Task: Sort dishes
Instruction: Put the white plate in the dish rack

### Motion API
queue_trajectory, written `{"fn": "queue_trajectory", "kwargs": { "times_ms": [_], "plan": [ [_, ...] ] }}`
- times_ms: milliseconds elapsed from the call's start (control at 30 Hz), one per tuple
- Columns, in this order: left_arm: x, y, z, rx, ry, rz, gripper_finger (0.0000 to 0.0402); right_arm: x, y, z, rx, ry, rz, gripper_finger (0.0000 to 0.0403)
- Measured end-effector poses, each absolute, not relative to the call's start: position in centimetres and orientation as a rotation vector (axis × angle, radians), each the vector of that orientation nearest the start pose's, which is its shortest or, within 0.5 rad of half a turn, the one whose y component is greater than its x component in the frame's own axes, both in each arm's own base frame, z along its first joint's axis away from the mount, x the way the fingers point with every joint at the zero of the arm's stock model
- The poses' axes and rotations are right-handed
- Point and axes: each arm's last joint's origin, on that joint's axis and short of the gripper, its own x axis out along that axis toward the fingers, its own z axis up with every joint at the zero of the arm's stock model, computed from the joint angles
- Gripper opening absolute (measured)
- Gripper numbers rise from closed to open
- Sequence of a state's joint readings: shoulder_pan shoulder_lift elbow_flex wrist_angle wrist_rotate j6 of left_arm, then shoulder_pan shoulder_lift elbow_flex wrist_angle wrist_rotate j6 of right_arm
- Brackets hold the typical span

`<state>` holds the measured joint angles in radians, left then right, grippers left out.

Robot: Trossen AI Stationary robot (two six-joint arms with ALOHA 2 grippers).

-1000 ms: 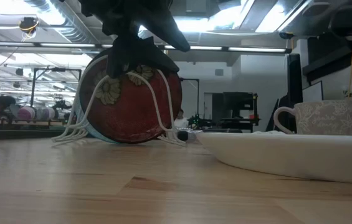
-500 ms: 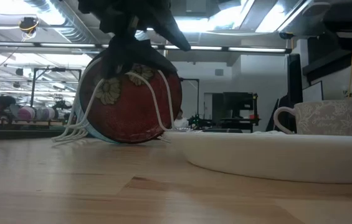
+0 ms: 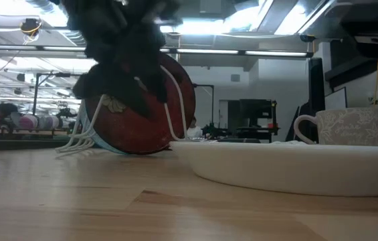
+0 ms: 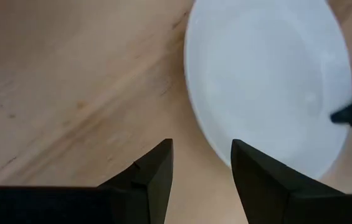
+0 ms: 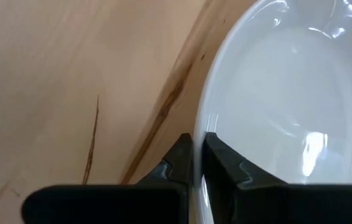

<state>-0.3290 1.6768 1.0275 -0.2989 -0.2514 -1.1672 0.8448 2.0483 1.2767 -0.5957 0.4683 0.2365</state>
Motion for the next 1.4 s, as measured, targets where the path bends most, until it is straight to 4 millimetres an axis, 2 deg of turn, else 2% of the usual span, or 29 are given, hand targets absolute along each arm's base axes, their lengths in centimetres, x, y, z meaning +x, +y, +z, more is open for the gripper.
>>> {"fn": "queue_trajectory", "kwargs": {
  "times_ms": [333,633,900,1067,1267,1400],
  "plan": [
    [34.0,-10.6,14.7,-0.949,0.839,0.482,0.0151,26.3,27.5,11.8,-0.644,1.078,0.200,0.0029],
    [35.8,-10.1,12.5,-1.062,0.800,0.442,0.0151,26.3,27.6,11.8,-0.669,1.067,0.208,0.0031],
    [36.8,-10.7,10.7,-1.118,0.760,0.393,0.0148,26.3,27.7,11.9,-0.675,1.053,0.197,0.0032],
    [36.8,-11.0,10.5,-1.093,0.765,0.376,0.0109,26.3,27.7,11.9,-0.681,1.044,0.189,0.0033],
    [36.8,-11.0,10.5,-1.091,0.766,0.357,0.0018,26.3,27.7,12.0,-0.681,1.034,0.184,0.0033],
    [36.9,-11.1,10.6,-1.097,0.764,0.351,0.0017,26.0,28.0,12.6,-0.678,1.007,0.183,0.0034]
  ]
}}
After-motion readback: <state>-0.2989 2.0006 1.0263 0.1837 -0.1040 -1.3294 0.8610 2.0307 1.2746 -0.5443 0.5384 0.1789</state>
